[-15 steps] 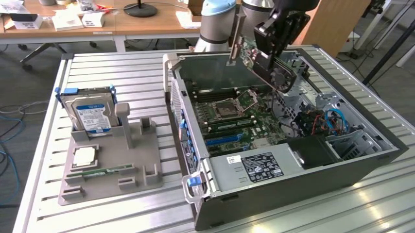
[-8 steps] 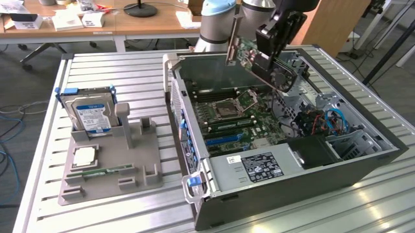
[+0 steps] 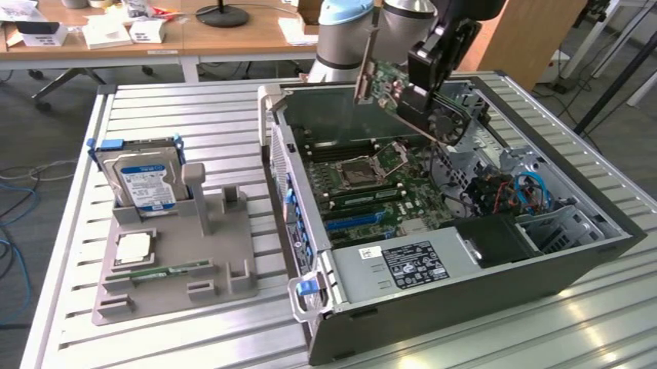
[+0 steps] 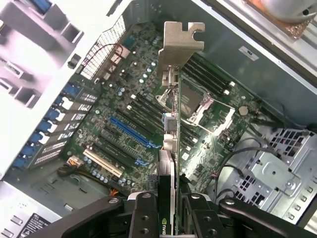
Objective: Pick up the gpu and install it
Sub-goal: 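Insert the gpu into the slot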
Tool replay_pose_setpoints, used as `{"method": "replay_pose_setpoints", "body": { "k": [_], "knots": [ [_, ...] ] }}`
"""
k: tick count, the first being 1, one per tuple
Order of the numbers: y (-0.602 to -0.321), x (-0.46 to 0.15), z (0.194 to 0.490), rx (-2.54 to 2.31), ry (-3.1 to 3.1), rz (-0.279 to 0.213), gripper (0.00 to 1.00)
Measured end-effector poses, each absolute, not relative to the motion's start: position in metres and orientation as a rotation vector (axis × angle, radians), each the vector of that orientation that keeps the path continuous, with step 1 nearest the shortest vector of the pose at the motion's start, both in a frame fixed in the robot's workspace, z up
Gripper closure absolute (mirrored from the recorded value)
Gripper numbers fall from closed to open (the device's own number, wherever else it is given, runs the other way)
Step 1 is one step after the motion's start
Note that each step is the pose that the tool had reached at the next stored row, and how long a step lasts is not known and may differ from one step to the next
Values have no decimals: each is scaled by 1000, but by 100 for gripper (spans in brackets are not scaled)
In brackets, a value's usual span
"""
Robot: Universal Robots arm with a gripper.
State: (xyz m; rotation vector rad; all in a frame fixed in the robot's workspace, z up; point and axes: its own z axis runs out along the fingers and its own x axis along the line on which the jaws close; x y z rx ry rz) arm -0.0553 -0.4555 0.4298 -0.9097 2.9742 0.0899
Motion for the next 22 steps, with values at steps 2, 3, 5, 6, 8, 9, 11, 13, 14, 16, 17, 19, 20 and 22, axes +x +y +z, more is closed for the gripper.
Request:
{"method": "replay_pose_setpoints", "body": {
  "k": [2,3,5,6,8,9,11,13,14,16,17,19,20,22],
  "knots": [
    [-456,-55,429,-943,2964,90,74],
    [-456,-55,429,-959,2960,91,74],
    [-456,-55,429,-990,2950,91,74],
    [-456,-55,429,-1006,2945,91,74],
    [-456,-55,428,-1041,2934,92,74],
    [-456,-55,428,-1059,2927,92,74],
    [-456,-55,428,-1102,2912,93,74],
    [-456,-55,427,-1147,2896,93,74],
    [-456,-55,427,-1170,2887,94,74],
    [-456,-55,427,-1214,2870,94,74],
    [-456,-55,426,-1236,2861,95,74],
    [-456,-55,426,-1282,2842,95,74],
    [-456,-55,426,-1305,2832,96,74],
    [-456,-55,425,-1353,2811,96,74]
  ]
}}
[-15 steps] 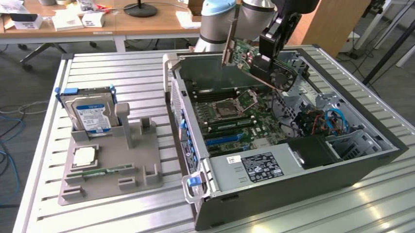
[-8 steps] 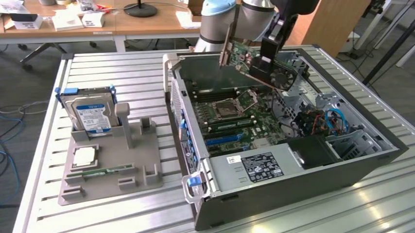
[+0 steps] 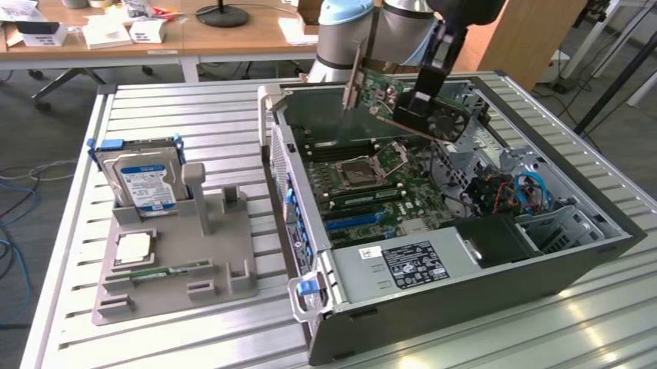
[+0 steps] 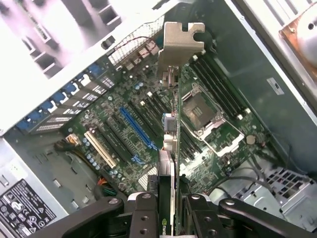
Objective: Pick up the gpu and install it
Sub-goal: 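Insert the gpu into the slot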
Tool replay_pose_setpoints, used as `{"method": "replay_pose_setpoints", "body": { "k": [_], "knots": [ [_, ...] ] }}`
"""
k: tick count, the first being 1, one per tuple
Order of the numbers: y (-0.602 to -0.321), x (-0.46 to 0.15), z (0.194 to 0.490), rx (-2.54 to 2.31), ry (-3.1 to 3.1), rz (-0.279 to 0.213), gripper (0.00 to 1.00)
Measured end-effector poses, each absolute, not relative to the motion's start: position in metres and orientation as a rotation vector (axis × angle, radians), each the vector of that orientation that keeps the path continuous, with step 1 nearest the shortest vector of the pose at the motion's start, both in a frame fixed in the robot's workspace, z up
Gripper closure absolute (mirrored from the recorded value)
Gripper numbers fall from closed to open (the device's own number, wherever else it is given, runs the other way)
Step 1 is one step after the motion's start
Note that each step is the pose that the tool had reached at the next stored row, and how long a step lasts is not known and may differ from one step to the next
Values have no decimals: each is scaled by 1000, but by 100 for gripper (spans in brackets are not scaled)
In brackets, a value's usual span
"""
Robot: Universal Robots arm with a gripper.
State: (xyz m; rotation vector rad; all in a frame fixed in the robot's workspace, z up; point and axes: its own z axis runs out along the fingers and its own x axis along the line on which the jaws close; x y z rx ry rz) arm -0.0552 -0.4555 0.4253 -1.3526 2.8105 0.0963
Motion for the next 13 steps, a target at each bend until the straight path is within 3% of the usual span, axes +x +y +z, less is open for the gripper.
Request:
{"method": "replay_pose_setpoints", "body": {
  "k": [13],
  "knots": [
    [-456,-55,422,-1647,2656,99,74]
  ]
}}
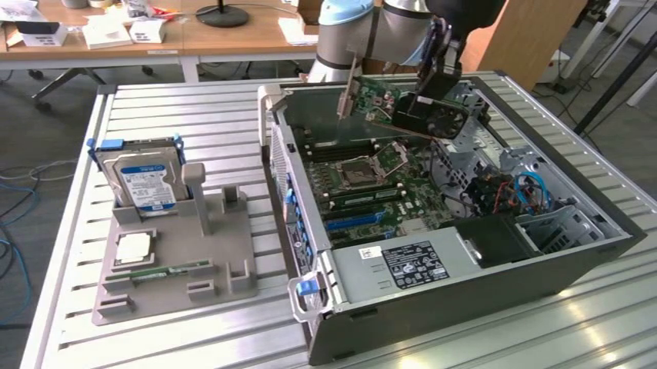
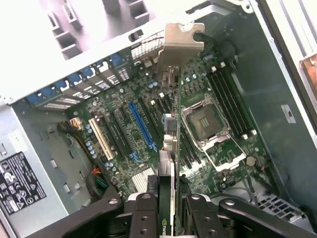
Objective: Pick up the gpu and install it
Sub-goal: 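Insert the gpu into the slot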
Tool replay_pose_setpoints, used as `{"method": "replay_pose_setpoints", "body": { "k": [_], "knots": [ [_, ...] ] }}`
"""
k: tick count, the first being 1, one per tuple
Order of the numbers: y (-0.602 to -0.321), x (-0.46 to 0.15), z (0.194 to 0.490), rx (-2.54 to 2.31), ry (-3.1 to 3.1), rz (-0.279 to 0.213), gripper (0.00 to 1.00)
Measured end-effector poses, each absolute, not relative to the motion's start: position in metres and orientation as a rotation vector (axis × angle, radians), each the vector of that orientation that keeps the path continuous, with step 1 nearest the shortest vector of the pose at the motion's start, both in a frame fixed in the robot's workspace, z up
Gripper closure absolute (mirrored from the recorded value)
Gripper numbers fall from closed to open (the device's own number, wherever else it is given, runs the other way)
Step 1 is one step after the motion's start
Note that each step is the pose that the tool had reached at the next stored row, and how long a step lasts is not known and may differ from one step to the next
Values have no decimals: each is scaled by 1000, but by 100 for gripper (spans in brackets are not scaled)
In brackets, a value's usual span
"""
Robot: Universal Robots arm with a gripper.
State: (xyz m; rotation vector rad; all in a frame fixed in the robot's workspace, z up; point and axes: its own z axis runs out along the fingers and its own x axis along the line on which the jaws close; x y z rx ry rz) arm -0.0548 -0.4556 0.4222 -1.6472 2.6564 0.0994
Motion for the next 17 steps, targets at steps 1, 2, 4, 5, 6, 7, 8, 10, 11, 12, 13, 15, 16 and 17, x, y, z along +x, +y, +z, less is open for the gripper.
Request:
{"method": "replay_pose_setpoints", "body": {
  "k": [1,2,4,5,6,7,8,10,11,12,13,15,16,17],
  "knots": [
    [-456,-55,422,-1669,2643,100,74],
    [-456,-55,422,-1691,2630,100,74],
    [-456,-55,421,-1736,2602,100,74],
    [-456,-55,421,-1757,2588,100,74],
    [-456,-55,421,-1778,2574,100,74],
    [-456,-55,421,-1799,2561,101,74],
    [-456,-54,421,-1819,2547,101,74],
    [-456,-54,420,-1860,2518,101,74],
    [-456,-54,420,-1882,2503,101,74],
    [-456,-54,420,-1902,2488,101,74],
    [-456,-54,420,-1922,2473,101,74],
    [-456,-54,419,-1963,2443,102,74],
    [-456,-54,419,-1984,2426,102,74],
    [-456,-54,419,-2003,2411,102,74]
  ]
}}
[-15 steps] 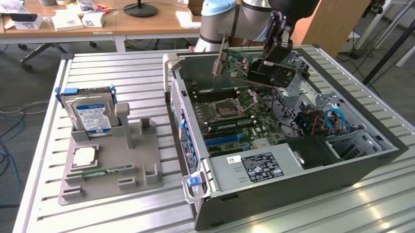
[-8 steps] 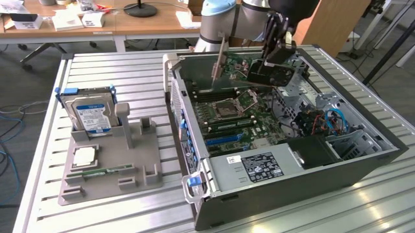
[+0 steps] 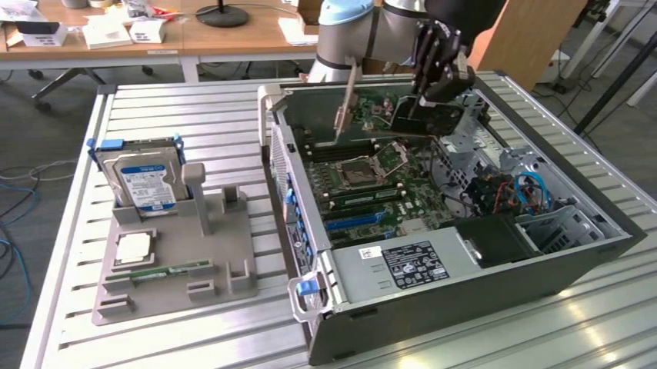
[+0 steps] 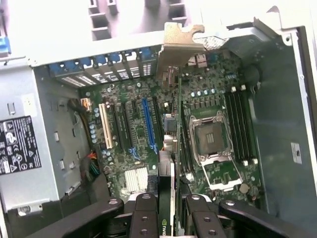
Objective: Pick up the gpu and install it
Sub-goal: 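Insert the gpu into the slot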
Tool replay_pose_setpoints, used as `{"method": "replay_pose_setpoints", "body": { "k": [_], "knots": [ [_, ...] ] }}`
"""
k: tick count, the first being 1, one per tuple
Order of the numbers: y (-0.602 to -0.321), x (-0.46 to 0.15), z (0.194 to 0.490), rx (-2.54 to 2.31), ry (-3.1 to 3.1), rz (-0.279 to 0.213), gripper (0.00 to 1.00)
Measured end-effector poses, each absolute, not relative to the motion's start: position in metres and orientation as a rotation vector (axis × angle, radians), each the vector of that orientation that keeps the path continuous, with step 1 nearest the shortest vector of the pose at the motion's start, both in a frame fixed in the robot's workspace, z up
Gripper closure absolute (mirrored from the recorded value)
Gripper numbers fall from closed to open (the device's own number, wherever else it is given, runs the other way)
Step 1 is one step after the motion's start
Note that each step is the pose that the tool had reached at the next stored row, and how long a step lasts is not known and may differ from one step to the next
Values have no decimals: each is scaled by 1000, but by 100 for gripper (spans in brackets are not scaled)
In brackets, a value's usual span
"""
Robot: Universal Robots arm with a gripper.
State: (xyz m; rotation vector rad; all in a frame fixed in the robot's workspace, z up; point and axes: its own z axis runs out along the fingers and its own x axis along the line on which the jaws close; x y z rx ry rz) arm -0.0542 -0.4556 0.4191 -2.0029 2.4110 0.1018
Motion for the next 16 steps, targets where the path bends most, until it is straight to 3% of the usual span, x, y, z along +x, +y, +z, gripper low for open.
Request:
{"method": "replay_pose_setpoints", "body": {
  "k": [16],
  "knots": [
    [-456,-53,417,-2233,2209,102,74]
  ]
}}
